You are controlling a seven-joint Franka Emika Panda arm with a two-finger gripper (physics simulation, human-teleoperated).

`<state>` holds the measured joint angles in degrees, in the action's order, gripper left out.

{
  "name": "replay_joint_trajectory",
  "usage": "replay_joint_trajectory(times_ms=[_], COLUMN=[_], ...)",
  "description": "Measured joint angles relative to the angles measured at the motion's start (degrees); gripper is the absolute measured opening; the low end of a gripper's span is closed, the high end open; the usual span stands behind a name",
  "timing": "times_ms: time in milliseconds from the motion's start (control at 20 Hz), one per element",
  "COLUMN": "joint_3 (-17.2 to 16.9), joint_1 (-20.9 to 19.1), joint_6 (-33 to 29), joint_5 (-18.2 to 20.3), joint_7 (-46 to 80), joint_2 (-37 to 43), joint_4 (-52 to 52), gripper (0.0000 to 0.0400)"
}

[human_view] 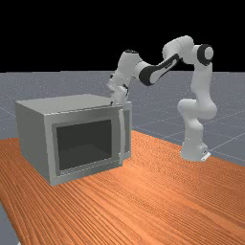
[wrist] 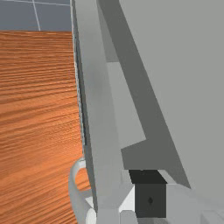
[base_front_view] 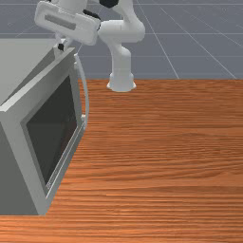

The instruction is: Open the microwave

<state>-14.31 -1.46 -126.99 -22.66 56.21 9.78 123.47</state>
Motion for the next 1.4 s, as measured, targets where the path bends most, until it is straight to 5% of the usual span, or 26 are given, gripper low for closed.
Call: replay_joint_trajectory(times_ms=[400, 600, 650, 700, 800, 900, 1200, 1400], joint_3=[-0.2, 3.0, 4.6, 6.4, 10.1, 11.8, 11.9, 8.4], joint_1=[-0.2, -0.8, -0.5, 0.5, 4.1, 6.4, 4.0, 1.5], joint_6=[-3.3, -4.1, -4.3, -4.4, -3.3, -1.5, 5.3, 5.4], joint_5=[2.2, 3.3, 3.6, 3.9, 3.0, 1.4, -5.0, -5.1], joint_7=[0.2, 3.4, 4.3, 5.3, 7.9, 9.7, 14.0, 11.9], joint_2=[-0.8, -2.0, -3.0, -4.1, -7.7, -5.6, 8.4, 9.9], joint_4=[-0.1, -0.9, -1.3, -1.4, 1.3, 2.1, -0.1, -0.6], gripper=[0.0000, 0.0000, 0.0103, 0.0143, 0.0053, 0.0019, 0.0001, 0.0000])
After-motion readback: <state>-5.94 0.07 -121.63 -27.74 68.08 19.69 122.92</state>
